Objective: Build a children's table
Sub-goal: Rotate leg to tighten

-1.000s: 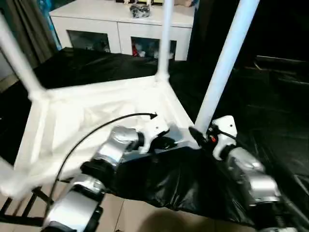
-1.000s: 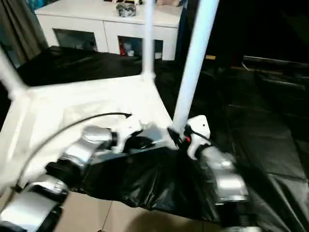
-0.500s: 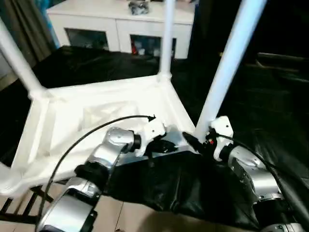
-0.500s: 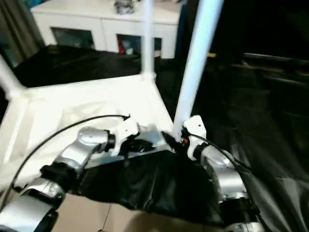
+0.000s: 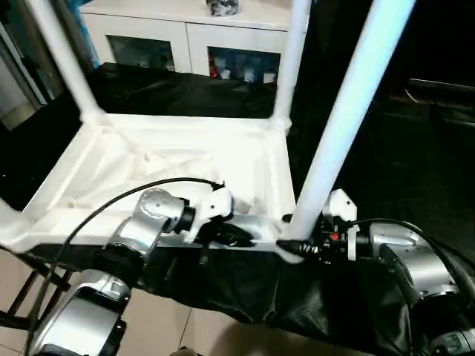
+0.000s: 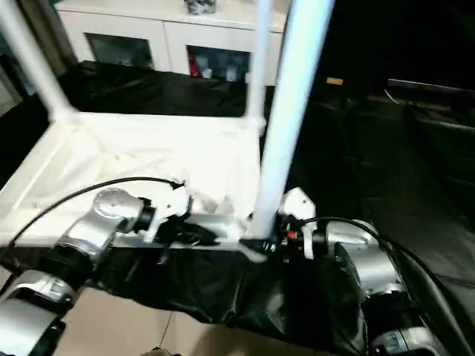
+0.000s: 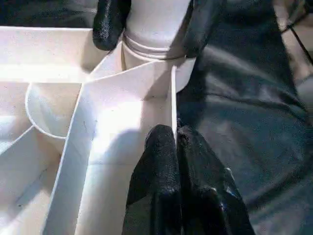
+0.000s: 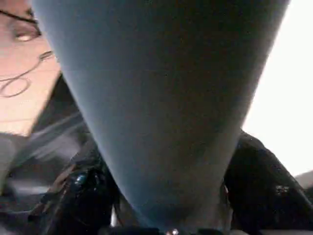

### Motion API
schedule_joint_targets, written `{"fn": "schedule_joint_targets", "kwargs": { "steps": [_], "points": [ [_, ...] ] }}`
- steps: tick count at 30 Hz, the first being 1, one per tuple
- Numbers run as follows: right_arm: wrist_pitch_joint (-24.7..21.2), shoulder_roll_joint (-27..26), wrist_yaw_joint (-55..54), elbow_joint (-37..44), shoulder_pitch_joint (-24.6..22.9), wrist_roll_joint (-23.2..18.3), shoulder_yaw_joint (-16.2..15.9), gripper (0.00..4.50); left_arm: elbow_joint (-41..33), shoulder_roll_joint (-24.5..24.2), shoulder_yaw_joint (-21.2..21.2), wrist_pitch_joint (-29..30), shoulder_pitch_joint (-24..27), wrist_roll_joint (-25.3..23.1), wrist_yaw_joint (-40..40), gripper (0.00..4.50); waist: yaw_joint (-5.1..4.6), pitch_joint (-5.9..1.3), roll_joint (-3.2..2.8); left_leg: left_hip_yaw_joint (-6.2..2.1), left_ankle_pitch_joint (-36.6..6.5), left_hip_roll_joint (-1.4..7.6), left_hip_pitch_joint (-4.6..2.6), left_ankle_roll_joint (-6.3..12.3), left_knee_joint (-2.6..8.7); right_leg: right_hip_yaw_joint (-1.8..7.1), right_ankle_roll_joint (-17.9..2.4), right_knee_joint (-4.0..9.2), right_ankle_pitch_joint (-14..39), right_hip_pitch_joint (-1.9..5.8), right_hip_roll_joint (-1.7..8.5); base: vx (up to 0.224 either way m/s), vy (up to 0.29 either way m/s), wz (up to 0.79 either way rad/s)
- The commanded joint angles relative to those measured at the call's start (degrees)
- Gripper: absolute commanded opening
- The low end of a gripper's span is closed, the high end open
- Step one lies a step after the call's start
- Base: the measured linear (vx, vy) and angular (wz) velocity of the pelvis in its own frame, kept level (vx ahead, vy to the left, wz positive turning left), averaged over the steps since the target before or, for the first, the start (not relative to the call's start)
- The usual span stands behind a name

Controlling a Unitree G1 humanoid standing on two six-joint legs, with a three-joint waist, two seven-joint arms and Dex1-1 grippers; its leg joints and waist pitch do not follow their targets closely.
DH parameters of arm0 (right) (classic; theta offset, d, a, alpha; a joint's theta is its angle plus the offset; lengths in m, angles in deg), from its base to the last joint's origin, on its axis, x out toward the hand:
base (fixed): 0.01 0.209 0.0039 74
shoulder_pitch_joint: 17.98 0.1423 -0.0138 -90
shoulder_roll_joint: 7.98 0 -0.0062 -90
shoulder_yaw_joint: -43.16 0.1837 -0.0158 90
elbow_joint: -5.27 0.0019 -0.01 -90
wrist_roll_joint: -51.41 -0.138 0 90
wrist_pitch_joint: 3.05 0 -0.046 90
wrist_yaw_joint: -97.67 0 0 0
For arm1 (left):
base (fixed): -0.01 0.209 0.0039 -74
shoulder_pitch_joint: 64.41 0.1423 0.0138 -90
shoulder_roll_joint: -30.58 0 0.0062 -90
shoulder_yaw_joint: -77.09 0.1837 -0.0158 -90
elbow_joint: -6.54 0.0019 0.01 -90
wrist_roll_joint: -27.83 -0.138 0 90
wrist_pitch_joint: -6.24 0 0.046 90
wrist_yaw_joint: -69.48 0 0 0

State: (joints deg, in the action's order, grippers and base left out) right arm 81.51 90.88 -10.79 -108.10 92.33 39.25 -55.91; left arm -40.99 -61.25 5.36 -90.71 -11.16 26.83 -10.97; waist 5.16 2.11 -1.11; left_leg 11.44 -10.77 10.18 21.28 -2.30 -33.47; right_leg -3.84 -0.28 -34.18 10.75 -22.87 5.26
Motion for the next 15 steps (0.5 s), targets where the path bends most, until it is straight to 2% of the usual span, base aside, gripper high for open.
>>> {"fn": "schedule_joint_targets", "kwargs": {
  "steps": [1,2,4,8,11,15],
  "points": [
    [0.4,0.4,1.5,-0.7,1.9,-0.8,-0.3,2.63,0.4,-0.3,2.4,-0.8,-0.4,-1.2,-3.1,0.00,0.20,-2.81,0.60,-1.40,-14.0,3.86,-0.91,3.49,4.24,2.59,-14.7,3.90,12.1,2.61,4.02,0.000,0.000,0.00],
    [0.5,0.3,2.3,-0.8,2.2,-0.9,-0.7,2.44,0.6,-0.4,2.4,-0.9,-0.5,-1.2,-3.5,0.00,0.19,-2.90,0.59,-1.40,-13.7,3.82,-0.88,3.23,4.22,2.62,-14.7,3.77,11.4,2.63,3.98,0.000,0.000,0.00],
    [0.4,0.2,2.6,-0.8,2.3,-0.9,-0.8,2.44,0.6,-0.4,2.4,-1.0,-0.5,-1.1,-3.7,0.00,0.17,-3.04,0.66,-1.36,-12.3,3.75,-0.81,3.45,4.07,2.59,-15.1,3.47,8.7,2.68,3.89,0.000,0.000,0.00],
    [-0.4,-0.2,3.3,0.4,1.1,-1.3,-1.2,2.34,0.6,-0.3,2.6,-0.9,-0.4,-0.8,-4.0,0.00,0.26,-3.20,0.59,-1.22,-9.4,3.58,-0.68,5.04,3.69,2.50,-16.1,3.10,4.2,2.80,3.89,0.000,0.000,0.00],
    [-1.2,-0.9,1.6,2.1,-0.9,-1.6,-0.9,2.33,0.5,0.4,2.1,-0.3,0.0,-0.6,-2.6,0.00,0.35,-3.18,0.50,-1.27,-9.8,3.66,-0.73,5.03,3.74,2.47,-16.0,3.20,5.1,2.83,3.91,0.000,0.000,0.00],
    [-1.5,-3.6,-6.9,2.7,-2.9,-0.5,1.0,2.32,1.4,2.0,1.5,1.0,0.0,-1.6,3.0,0.00,0.33,-2.83,0.50,-1.32,-12.7,3.75,-0.93,3.56,4.13,2.55,-15.0,3.78,9.7,2.54,3.92,0.000,0.000,0.00]
  ]
}}
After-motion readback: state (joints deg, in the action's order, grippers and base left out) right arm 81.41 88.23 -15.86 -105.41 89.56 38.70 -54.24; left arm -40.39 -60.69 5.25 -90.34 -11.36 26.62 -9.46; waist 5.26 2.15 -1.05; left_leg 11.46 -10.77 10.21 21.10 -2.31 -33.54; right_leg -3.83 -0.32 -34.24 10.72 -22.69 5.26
